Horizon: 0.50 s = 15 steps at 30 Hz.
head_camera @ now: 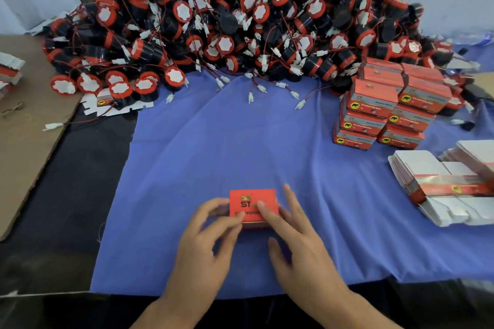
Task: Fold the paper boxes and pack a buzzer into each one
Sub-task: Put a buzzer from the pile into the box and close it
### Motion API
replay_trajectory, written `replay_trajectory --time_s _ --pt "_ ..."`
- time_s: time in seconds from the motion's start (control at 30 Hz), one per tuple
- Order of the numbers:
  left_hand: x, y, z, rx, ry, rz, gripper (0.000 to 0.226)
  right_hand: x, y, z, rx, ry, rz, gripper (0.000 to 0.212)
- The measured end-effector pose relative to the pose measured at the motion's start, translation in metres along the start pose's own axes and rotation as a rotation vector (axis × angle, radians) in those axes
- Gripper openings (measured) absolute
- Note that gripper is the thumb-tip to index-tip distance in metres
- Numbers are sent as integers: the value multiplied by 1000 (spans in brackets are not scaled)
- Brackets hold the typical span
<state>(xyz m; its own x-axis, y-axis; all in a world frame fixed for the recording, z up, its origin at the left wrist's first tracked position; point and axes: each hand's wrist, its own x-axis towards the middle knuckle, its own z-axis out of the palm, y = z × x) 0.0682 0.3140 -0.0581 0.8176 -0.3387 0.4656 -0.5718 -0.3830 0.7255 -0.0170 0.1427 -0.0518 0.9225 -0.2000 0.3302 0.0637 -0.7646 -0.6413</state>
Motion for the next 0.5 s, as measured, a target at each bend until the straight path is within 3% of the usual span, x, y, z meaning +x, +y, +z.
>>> replay_trajectory --time_s 0.07,0.13,0.33,0.5 --pt "6 9 5 -247 70 -312 24 1 -6 8 350 176 240 75" --pt "15 14 14 -378 68 -489 27 8 -13 16 598 306 434 65" --pt "79 18 39 -454 6 -427 23 67 -8 16 532 374 557 71" --pt "164 10 80 -476 -131 -375 39 151 13 10 725 551 614 74"
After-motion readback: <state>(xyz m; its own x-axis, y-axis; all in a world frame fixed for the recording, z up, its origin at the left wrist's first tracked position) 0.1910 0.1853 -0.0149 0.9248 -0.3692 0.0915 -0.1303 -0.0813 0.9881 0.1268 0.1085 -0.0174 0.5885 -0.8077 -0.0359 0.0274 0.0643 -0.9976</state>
